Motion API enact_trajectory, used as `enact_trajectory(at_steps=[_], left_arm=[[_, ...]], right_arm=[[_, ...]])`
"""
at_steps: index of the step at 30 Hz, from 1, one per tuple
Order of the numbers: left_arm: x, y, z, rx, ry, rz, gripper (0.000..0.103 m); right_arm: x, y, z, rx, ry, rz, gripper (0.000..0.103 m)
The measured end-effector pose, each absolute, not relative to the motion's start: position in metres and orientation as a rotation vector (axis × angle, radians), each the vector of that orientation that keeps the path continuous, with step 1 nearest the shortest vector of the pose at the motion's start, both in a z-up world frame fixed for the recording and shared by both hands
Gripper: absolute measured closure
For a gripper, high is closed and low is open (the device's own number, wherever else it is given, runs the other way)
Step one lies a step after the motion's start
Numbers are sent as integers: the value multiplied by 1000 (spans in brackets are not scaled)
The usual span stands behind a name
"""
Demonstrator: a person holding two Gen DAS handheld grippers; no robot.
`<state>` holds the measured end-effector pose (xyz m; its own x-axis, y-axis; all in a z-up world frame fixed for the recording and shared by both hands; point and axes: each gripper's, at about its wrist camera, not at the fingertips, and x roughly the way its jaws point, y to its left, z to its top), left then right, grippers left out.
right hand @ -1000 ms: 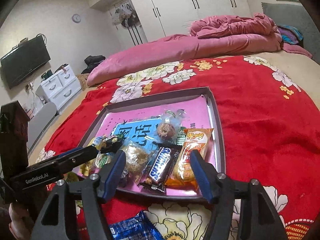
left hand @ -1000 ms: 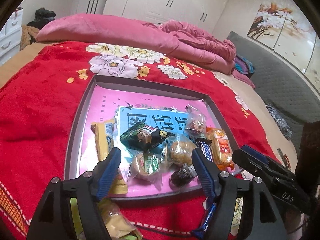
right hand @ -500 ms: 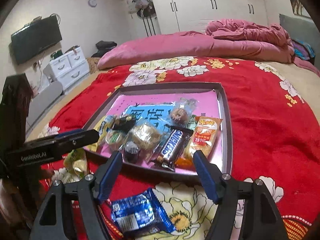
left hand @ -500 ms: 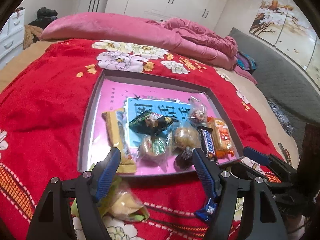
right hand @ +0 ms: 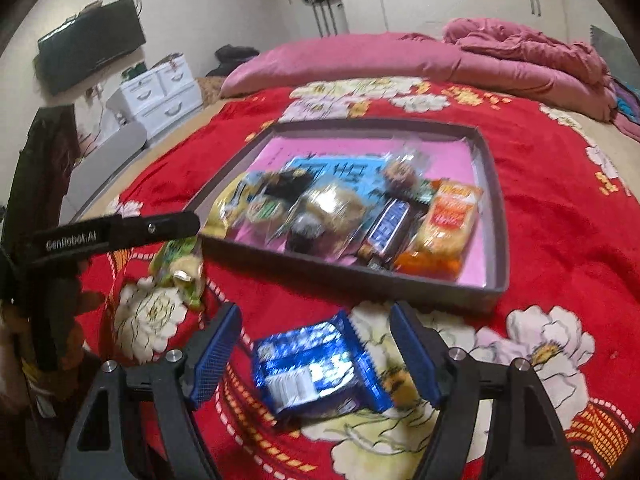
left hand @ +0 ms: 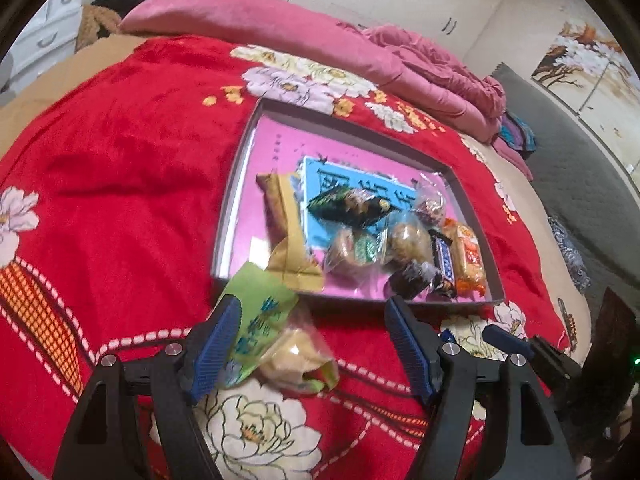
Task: Organize snacks
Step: 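Grasp the green-label bag with the left tool while the right tool grasps the blue packet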
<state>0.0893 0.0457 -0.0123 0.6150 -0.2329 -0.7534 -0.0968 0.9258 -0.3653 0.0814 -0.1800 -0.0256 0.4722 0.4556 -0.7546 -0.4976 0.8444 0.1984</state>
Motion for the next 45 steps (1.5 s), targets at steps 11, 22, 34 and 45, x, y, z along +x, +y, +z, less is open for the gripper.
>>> enact_trajectory(at_steps=[11, 22, 34, 45], left_arm=[[78, 44, -24, -407, 977, -56, 27], [70, 48, -45, -491, 1066, 47, 27], [60, 44, -48, -557, 1060, 75, 27], [79, 54, -53, -697, 1036, 123, 29]], right_arm=[[76, -173, -42, -110, 978, 589, 27], [76, -165, -52, -166, 1018, 580, 27], [78, -155, -64, -232, 1021, 567, 29], [80, -155, -62, -221, 1013, 560, 38]])
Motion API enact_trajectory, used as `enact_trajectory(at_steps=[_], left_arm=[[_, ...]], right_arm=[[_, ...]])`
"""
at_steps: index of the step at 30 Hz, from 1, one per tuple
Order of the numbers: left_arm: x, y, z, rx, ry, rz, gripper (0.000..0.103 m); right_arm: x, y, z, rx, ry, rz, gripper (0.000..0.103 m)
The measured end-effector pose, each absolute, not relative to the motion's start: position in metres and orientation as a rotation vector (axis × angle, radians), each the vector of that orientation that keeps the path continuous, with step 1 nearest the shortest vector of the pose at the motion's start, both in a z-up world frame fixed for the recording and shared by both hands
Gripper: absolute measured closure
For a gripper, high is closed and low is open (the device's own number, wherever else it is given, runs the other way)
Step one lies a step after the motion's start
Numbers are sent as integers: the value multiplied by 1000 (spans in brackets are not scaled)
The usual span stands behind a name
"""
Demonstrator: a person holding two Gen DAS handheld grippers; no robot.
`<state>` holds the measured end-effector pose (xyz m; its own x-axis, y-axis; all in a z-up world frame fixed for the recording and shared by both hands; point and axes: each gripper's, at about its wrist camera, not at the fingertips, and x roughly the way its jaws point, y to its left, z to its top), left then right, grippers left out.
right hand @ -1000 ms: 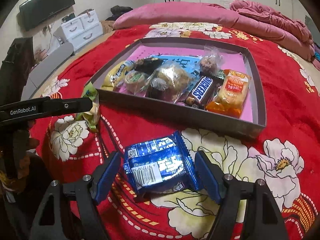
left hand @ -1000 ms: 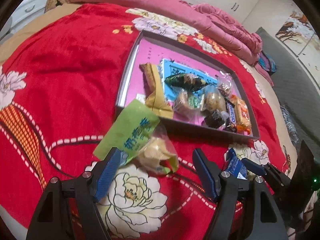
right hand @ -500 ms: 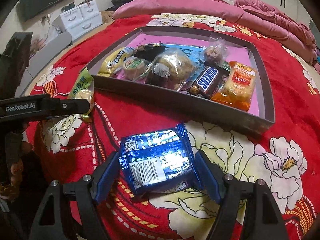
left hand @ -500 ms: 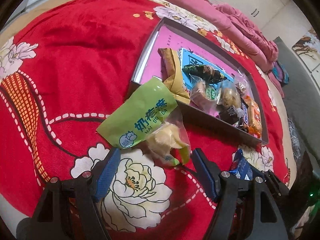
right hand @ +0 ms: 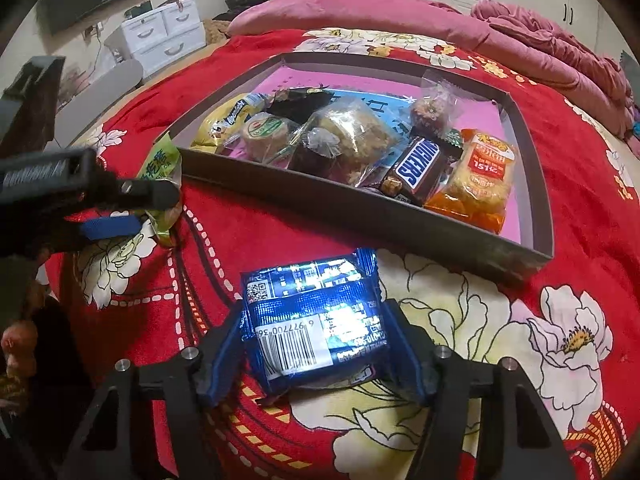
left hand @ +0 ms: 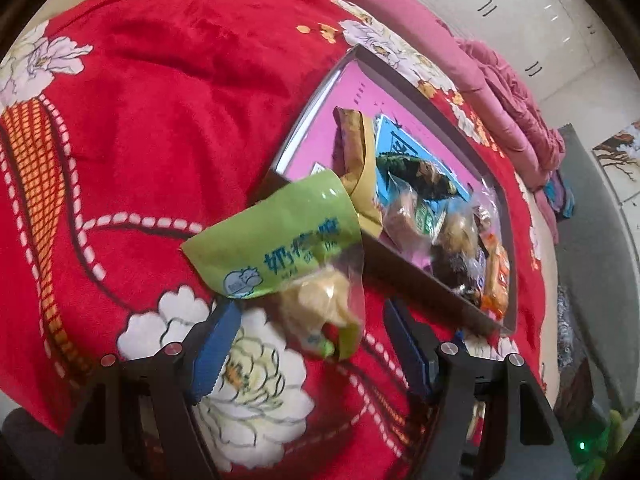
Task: Organize snacks
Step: 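Grasp the green-label bag with the left tool while the right tool grasps the blue packet, then lift the green-label bag with the left tool while the right tool lifts the blue packet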
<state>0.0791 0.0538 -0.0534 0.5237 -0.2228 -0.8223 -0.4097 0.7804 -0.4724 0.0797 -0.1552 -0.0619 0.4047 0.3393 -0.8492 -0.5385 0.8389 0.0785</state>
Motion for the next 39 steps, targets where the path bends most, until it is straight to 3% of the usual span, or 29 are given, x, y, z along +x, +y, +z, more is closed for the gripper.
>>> enact_trajectory(at_steps=[2, 4, 9, 26, 39], left_arm=[[84, 50, -54, -648, 1048, 144, 37], [88, 46, -54, -585, 1060, 162, 56], [89, 46, -53, -529, 1070, 124, 63], [73, 20, 8, -275, 858, 15, 65], [88, 10, 17, -247, 817, -15, 65]], right_arm=[[80, -155, -61, -222, 1010, 559, 38], [80, -155, -60, -216, 1007, 562, 40], [79, -157, -51, -163, 973, 610, 45], [77, -187, -1, -14, 754, 564, 46], [88, -196, 16, 39, 682, 489, 46]])
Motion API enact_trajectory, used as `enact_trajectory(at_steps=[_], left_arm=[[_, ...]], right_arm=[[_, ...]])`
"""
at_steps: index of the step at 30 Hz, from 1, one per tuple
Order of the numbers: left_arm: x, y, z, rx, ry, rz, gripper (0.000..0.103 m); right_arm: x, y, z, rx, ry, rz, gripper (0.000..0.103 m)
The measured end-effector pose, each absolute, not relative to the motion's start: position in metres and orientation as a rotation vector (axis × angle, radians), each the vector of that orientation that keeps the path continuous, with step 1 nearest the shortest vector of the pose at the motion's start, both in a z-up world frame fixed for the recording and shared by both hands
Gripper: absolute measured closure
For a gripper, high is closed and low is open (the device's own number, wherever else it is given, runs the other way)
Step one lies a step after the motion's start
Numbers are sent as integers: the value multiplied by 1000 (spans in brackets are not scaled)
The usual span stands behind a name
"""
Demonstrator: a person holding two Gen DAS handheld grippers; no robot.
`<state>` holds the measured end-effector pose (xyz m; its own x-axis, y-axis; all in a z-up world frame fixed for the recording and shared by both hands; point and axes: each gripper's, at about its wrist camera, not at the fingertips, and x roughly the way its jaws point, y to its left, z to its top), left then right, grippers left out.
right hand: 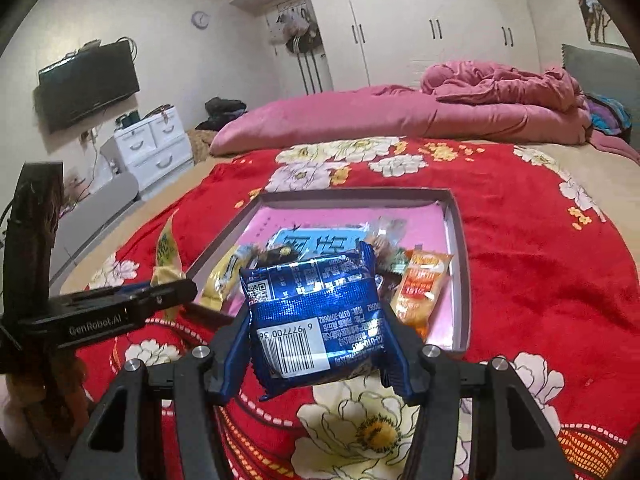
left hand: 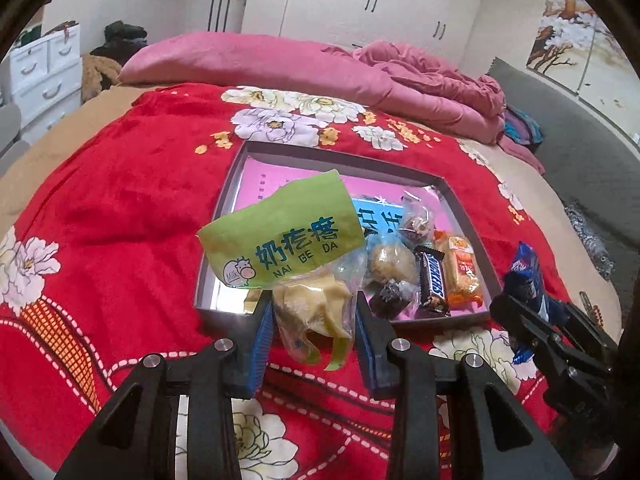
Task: Organize snacks
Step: 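Lift the green-label bag with the left tool while the right tool lifts the blue packet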
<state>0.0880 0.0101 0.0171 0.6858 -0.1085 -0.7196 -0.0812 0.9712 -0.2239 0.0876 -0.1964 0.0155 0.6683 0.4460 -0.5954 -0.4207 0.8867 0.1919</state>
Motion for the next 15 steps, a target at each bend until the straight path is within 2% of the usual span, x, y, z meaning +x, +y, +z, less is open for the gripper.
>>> enact_trajectory(at_steps=[15], left_arm=[[100, 5, 13, -235, 821, -29, 65]], right_arm=[[102, -198, 20, 57, 647, 436, 46]])
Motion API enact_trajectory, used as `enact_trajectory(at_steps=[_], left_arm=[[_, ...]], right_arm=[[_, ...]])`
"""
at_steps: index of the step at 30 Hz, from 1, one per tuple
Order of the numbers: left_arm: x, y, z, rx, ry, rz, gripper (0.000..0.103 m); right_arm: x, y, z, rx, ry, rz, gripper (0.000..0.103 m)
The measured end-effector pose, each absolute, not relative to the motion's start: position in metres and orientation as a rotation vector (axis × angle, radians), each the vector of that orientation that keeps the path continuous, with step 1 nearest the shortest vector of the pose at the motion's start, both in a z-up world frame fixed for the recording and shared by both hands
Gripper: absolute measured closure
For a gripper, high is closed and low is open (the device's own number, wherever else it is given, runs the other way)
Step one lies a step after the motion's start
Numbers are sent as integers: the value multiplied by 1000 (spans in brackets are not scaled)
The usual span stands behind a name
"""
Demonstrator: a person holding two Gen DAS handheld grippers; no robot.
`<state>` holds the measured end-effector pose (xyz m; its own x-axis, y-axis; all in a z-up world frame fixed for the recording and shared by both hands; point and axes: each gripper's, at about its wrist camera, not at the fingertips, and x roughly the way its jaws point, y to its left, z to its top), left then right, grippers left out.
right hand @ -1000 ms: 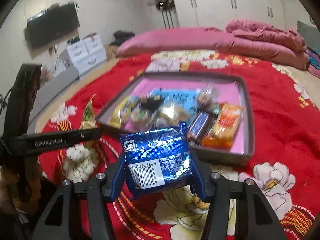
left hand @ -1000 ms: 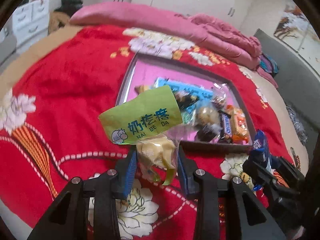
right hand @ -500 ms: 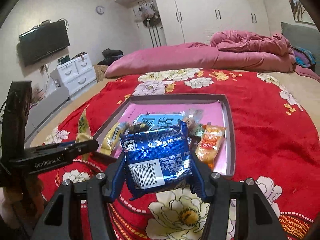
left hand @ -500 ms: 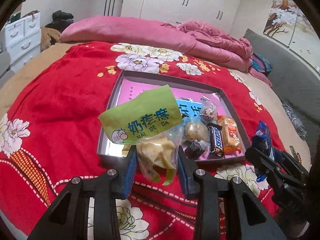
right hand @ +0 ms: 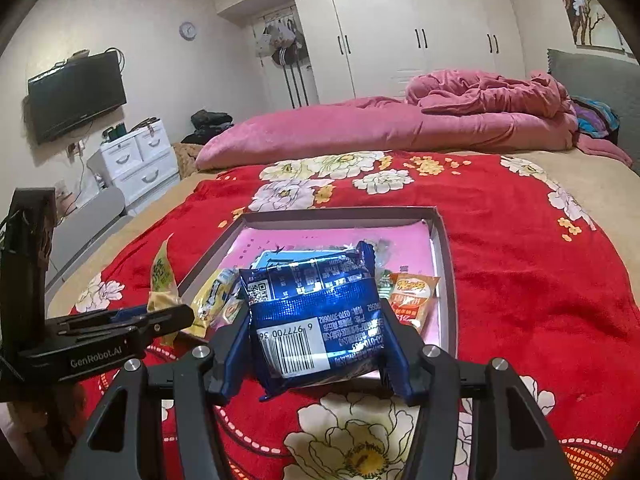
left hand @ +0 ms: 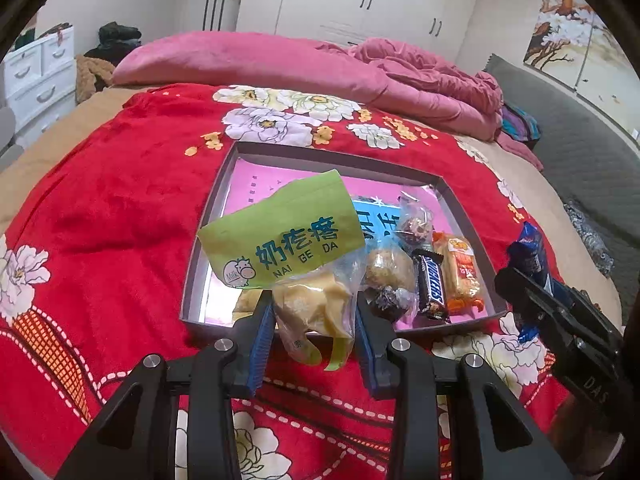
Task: Organize snacks
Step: 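Lift the green-label bag with the left tool while the right tool lifts the blue packet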
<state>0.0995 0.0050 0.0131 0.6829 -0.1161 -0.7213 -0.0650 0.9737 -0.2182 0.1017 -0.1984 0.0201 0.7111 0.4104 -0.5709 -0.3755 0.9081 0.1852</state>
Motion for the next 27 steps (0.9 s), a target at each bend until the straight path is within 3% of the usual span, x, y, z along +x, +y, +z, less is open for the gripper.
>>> enact_trajectory(at_steps=[27], left_arm=[[132, 5, -10, -205, 859, -59, 65]], right_arm=[[129, -224, 13, 152, 655, 280, 46]])
